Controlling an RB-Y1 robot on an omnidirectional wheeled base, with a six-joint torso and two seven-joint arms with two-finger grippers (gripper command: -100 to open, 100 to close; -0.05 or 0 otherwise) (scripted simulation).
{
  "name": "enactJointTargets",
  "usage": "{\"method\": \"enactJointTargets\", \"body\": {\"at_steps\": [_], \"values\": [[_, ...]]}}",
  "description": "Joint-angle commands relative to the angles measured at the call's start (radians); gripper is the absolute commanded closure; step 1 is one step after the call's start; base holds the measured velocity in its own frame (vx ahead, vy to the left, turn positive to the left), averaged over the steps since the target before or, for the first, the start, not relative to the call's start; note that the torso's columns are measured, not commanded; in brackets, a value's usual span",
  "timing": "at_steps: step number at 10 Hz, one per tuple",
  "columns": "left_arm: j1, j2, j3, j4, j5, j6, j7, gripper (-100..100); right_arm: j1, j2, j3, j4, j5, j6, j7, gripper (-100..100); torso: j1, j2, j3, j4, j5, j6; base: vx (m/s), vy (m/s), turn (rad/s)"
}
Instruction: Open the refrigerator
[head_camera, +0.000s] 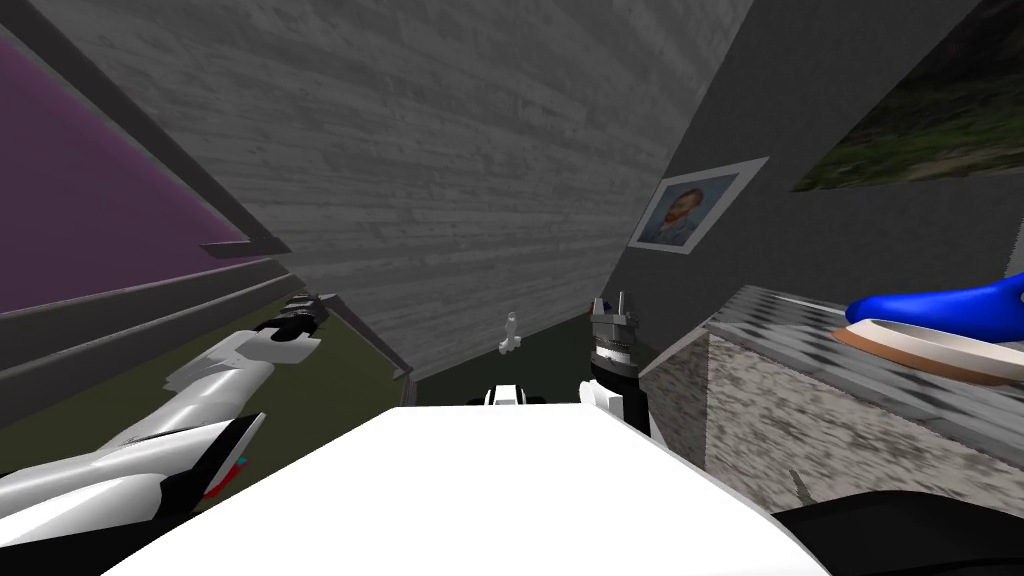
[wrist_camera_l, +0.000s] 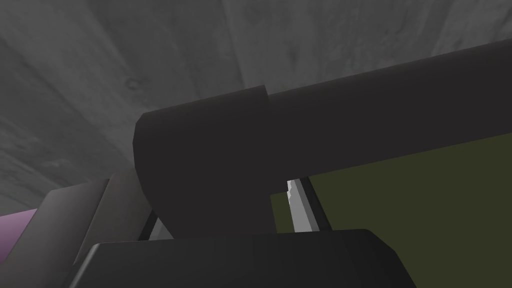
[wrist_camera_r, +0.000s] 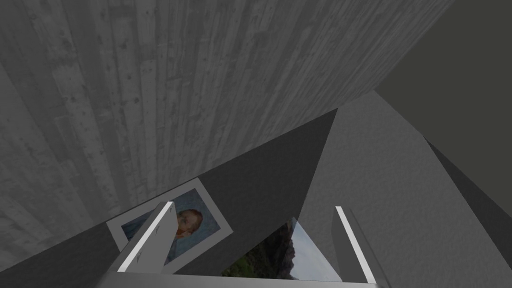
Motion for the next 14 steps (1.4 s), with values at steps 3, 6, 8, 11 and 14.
{"method": "enactJointTargets", "body": {"at_steps": [3,6,8,11,14], "values": [[0.002,0.032,0.012,-0.025,-0.010,-0.009,-0.018,100,0.000,0.000,0.000,0.000,0.000,0.000,0.000,0,-0.004,0.000,0.000,0.001,-0.001,0.002,-0.004,0.005,-0.012],[-0.013,0.031,-0.030,-0.002,0.010,0.025,0.030,100,0.000,0.000,0.000,0.000,0.000,0.000,0.000,0,-0.009,0.000,0.001,-0.001,0.004,0.009,-0.055,-0.021,-0.104],[-0.022,0.066,-0.062,-0.003,0.027,0.060,0.067,100,0.000,0.000,0.000,0.000,0.000,0.000,0.000,0,-0.022,0.001,0.003,-0.003,0.007,0.014,-0.105,0.001,-0.166],[-0.016,0.053,-0.083,-0.028,0.030,0.062,0.074,100,0.000,0.000,0.000,0.000,0.000,0.000,0.000,0,-0.032,0.003,0.005,-0.004,0.010,0.019,-0.103,-0.109,-0.142],[-0.024,0.058,-0.121,-0.048,0.039,0.057,0.089,100,0.000,0.000,0.000,0.000,0.000,0.000,0.000,0,-0.025,0.004,0.005,-0.002,0.008,0.009,-0.089,-0.157,-0.122]]}}
